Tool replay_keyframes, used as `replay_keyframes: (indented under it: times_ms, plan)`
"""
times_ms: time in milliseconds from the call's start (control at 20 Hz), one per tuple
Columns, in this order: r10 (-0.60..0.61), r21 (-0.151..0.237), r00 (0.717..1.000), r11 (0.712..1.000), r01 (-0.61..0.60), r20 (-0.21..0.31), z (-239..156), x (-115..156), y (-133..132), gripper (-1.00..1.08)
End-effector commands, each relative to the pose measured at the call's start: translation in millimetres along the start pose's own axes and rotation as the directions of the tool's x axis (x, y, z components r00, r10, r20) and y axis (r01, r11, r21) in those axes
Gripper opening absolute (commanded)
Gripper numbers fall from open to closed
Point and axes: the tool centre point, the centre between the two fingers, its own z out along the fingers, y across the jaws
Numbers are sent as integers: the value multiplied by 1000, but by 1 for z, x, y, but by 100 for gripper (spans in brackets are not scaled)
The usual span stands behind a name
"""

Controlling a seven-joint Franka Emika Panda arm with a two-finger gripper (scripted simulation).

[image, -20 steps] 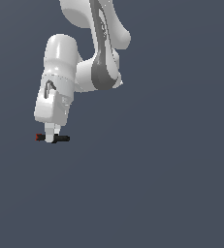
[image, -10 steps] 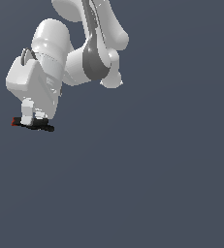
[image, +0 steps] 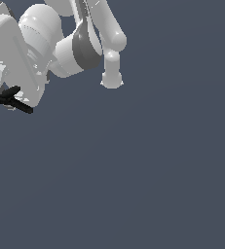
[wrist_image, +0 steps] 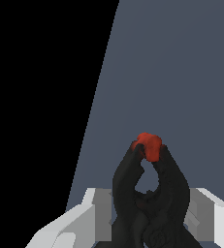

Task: Pick up the object and move it to a goal position.

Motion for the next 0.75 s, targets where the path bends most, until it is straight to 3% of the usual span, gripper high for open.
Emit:
replay_keyframes:
  times_ms: [0, 350, 700]
  plan:
    - [3, 43, 1000, 999, -2, -10, -7, 9, -13, -100]
    - [10, 124, 999, 992, -6, -30, -24, 28, -36, -100]
    - [13, 153, 999, 988, -7, -37, -30, 34, -44, -100]
